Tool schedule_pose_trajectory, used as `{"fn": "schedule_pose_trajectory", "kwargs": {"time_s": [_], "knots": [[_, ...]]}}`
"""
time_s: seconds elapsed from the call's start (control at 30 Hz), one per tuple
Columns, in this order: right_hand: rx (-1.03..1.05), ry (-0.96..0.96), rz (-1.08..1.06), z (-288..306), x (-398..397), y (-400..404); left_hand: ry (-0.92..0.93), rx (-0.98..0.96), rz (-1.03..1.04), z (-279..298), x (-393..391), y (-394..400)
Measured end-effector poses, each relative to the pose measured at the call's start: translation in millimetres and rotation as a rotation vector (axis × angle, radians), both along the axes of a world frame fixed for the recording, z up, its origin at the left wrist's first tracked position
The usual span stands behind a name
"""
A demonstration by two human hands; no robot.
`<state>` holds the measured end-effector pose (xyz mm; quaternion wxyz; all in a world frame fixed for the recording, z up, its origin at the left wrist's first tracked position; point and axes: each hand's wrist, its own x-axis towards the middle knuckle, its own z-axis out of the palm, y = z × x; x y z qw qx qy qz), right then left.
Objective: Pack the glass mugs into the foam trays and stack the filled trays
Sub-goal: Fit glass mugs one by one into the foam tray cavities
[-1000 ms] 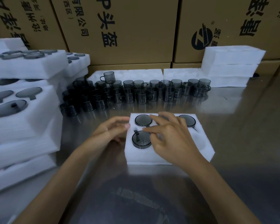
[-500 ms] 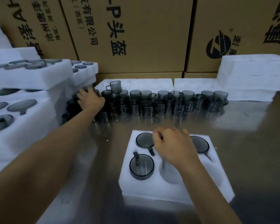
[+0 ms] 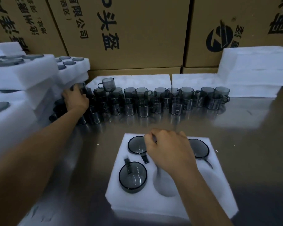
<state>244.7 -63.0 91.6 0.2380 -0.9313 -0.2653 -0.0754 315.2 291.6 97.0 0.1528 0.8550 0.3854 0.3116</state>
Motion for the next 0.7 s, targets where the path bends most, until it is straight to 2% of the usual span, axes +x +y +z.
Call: {"fn": "schedule_pose_trajectory", "kwargs": {"time_s": [0.13,0.3,0.37,0.43,0.5,0.6,0.7], "knots": [[0.013,0.003,0.019,0,-1,-2,-0.183,0.044,-0.114,5,-14,-29],[0.07,0.048,0.031,3,-4,-7,-0.376,-0.012,-0.353,13,-49,-102],[0.251,0.108,0.043,6,-6,-12,-0.41,-0.062,-0.493,18,-71,-135],[0.55,0.213,0.047,14,-9,-20,-0.417,-0.16,-0.656,24,-98,-166],[0.752,0.267,0.037,21,-14,-30,-0.396,-0.281,-0.813,27,-127,-194],[0.876,0.315,0.066,26,-29,-45,-0.318,-0.372,-0.965,22,-162,-224],[0.908,0.326,0.085,25,-49,-58,-0.247,-0.298,-1.007,12,-180,-244]]}}
